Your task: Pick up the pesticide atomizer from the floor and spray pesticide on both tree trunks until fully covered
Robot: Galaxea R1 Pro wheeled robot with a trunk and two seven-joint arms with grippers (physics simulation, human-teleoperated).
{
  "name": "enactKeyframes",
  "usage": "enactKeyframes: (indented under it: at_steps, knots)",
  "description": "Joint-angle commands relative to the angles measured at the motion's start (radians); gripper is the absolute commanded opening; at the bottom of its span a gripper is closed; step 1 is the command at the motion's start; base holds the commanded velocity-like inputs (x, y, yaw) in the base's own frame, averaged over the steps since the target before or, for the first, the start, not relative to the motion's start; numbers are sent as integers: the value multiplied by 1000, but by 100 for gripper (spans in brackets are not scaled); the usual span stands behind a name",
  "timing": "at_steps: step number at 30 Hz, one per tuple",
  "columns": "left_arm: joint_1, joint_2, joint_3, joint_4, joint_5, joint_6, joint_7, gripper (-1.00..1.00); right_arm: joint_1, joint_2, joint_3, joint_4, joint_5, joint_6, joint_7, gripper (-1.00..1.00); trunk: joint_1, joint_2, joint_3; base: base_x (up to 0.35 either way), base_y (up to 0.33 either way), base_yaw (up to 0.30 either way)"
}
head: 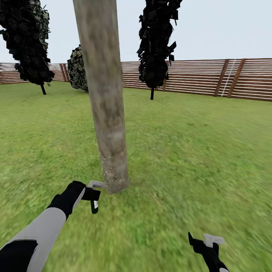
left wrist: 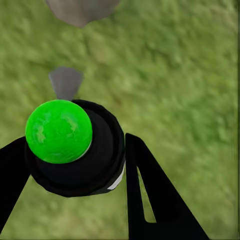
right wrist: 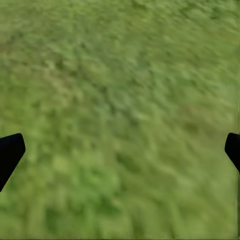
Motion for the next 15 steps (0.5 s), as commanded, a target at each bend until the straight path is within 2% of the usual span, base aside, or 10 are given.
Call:
enactKeyframes:
  at_steps: [1, 8, 11, 15]
  knots:
    - [0, 0, 0, 0, 0, 0, 0, -100, 0, 0, 0, 0, 0, 0, 0, 100, 0, 0, 0, 143, -272, 22]
    - [0, 0, 0, 0, 1, 0, -1, -100, 0, 0, 0, 0, 0, 0, 1, 100, 0, 0, 0, 86, -272, 3]
    - [0, 0, 0, 0, 1, 0, -1, -100, 0, 0, 0, 0, 0, 0, 0, 100, 0, 0, 0, -117, -256, 59]
    - [0, 0, 0, 0, 3, 0, -1, -100, 0, 0, 0, 0, 0, 0, 0, 100, 0, 0, 0, -210, -232, 247]
